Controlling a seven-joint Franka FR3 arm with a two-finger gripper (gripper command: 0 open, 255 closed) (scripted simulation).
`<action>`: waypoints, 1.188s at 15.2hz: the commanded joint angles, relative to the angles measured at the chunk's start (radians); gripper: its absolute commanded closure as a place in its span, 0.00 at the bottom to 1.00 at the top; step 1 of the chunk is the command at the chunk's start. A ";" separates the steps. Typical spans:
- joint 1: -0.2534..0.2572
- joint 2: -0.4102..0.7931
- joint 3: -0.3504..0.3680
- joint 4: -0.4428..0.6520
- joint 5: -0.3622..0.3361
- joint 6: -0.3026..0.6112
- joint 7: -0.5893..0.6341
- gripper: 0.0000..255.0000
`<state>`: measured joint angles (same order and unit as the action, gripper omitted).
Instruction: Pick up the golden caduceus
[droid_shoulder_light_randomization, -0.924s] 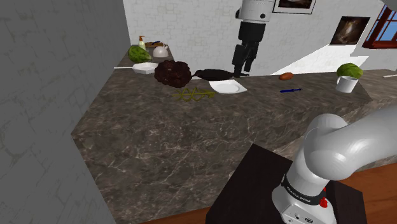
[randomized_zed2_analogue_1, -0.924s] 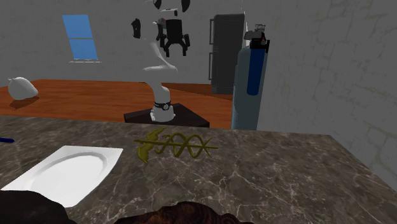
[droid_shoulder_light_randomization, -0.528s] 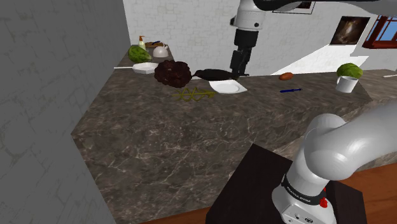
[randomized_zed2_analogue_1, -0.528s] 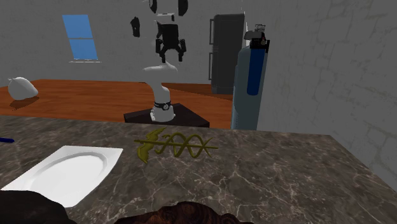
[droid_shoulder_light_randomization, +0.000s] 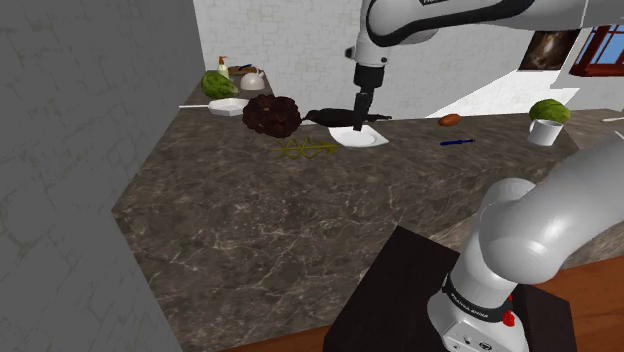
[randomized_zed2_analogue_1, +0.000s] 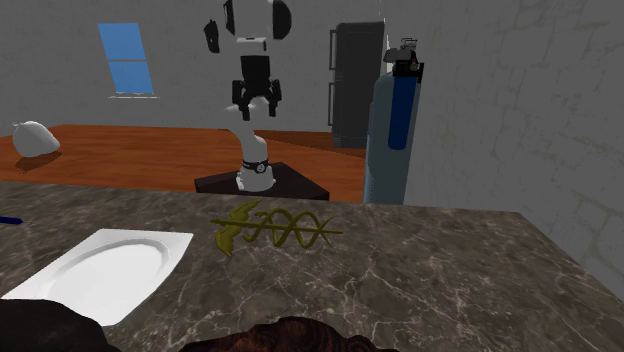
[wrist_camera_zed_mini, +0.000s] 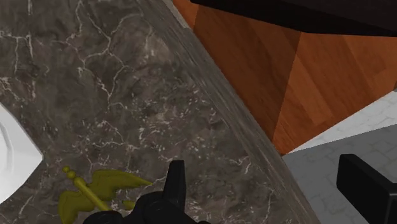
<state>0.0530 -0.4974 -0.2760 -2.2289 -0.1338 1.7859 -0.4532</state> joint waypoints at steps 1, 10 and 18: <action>0.010 0.067 -0.036 0.020 -0.004 0.053 -0.073 0.00; 0.041 0.406 -0.157 0.207 0.076 0.208 -0.403 0.00; -0.003 0.743 -0.169 0.475 0.225 0.258 -0.689 0.00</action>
<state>0.0593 0.2075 -0.4474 -1.7858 0.0747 2.0399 -1.1056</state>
